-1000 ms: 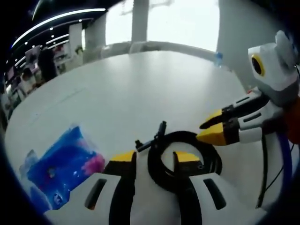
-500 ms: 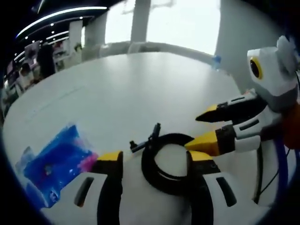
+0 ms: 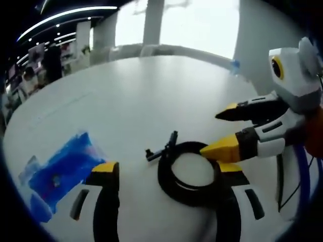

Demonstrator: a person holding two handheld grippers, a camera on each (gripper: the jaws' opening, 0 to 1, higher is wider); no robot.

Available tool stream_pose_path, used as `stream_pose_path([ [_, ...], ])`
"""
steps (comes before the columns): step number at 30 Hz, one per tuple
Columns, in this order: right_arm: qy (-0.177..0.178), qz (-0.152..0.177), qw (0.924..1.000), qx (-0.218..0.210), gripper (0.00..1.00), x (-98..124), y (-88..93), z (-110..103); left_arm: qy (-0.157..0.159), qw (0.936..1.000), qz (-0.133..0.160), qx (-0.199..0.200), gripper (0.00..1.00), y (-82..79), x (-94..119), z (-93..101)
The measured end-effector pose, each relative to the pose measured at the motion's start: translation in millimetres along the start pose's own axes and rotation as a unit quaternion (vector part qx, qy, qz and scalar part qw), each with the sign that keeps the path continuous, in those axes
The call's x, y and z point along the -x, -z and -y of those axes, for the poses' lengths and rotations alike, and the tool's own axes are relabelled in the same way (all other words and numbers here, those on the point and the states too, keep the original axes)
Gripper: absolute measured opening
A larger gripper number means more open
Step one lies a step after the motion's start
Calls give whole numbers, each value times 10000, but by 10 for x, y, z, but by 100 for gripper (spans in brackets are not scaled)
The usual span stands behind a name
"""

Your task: Arrange the tabletop items into an orderly group along one side of the table until the central work area is clear of visible clutter.

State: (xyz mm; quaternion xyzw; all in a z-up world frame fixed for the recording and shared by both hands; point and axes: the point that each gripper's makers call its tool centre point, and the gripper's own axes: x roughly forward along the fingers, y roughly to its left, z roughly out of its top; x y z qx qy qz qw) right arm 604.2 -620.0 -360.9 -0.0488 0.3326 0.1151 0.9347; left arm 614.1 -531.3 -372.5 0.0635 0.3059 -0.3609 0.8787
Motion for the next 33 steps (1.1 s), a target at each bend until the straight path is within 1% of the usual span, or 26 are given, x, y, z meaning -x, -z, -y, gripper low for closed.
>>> stream_pose_path([
  [7, 15, 50, 10000, 7, 60, 16, -63, 0, -74, 9999, 102, -45, 84, -74, 67, -66],
  [11, 3, 75, 10000, 31, 61, 33, -109, -15, -96, 9998, 148, -43, 87, -106, 120, -90],
  [16, 2, 132, 9999, 102, 61, 74, -196, -46, -105, 9996, 249, -47, 88, -174, 212, -119],
  [26, -26, 268, 9993, 272, 61, 145, -393, -158, -227, 9983, 527, -76, 91, -342, 501, -245],
  [33, -132, 326, 9982, 482, 62, 156, -546, -350, -368, 9970, 684, -19, 92, -390, 724, -403],
])
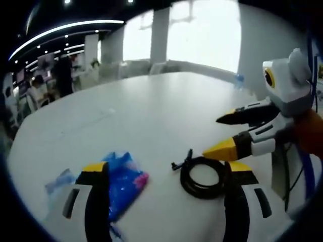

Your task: Arrange the tabletop items into an orderly group along one side of the table until the central work area is clear of visible clutter.

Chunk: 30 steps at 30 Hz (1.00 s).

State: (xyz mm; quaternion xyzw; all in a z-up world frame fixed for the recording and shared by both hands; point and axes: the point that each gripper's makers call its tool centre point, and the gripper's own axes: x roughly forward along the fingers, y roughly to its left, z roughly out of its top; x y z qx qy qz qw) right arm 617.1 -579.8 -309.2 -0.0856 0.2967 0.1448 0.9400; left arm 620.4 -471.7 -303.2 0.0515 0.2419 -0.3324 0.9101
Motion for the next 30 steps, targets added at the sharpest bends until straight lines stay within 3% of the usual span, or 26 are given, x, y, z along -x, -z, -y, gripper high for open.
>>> stream_pose_path([
  [20, -400, 158, 9975, 552, 62, -82, -389, -598, -682, 9967, 269, 354, 92, 70, 688, -726],
  [30, -604, 141, 9956, 701, 62, -224, -462, -788, -885, 9944, 287, 510, 90, 125, 783, -928],
])
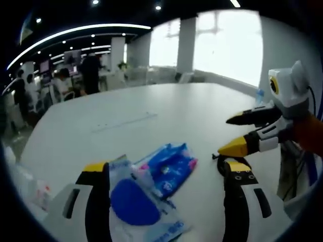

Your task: Arrange the tabletop items into an orderly group along one side of the table until the central work area is clear of visible clutter.

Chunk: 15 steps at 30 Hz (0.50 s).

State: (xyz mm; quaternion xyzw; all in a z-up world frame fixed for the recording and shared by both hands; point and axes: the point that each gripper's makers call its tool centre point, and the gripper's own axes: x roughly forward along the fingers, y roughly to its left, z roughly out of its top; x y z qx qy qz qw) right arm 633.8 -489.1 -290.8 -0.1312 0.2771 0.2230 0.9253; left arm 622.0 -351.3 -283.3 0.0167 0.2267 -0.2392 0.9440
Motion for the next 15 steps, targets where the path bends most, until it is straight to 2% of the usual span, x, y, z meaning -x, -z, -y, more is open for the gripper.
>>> stream_pose_path([
  [9, -131, -35, 9999, 29, 61, -162, -24, 5, -145, 9997, -130, 145, 84, 89, -94, -155],
  [15, -227, -179, 9996, -57, 59, -324, 59, 59, -179, 9993, -273, 197, 78, 161, -223, -196],
])
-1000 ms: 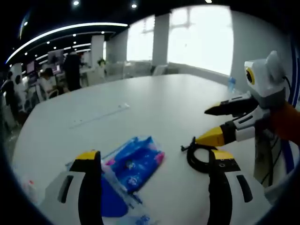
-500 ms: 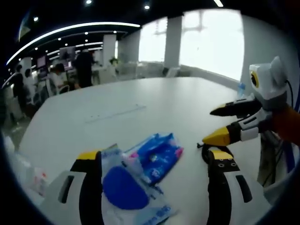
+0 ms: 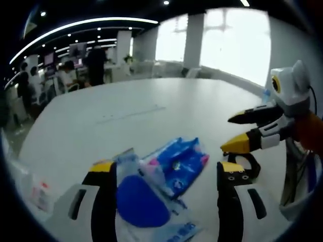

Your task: Arrange the tabletop items into an orderly group along one side of the table until the central work area is clear of visible clutter.

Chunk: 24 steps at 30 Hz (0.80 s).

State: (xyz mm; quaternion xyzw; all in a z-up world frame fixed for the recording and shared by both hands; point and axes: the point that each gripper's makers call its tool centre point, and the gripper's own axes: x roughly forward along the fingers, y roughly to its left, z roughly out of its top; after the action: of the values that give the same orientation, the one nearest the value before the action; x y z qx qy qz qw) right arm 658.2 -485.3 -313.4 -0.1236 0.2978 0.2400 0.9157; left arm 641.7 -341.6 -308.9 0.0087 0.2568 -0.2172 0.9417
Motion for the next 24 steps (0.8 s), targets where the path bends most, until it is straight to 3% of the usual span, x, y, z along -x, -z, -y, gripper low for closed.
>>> stream_pose_path([
  [24, -542, -285, 9973, -404, 40, -474, 158, -59, -66, 9990, -432, 44, 59, 219, -349, -100],
])
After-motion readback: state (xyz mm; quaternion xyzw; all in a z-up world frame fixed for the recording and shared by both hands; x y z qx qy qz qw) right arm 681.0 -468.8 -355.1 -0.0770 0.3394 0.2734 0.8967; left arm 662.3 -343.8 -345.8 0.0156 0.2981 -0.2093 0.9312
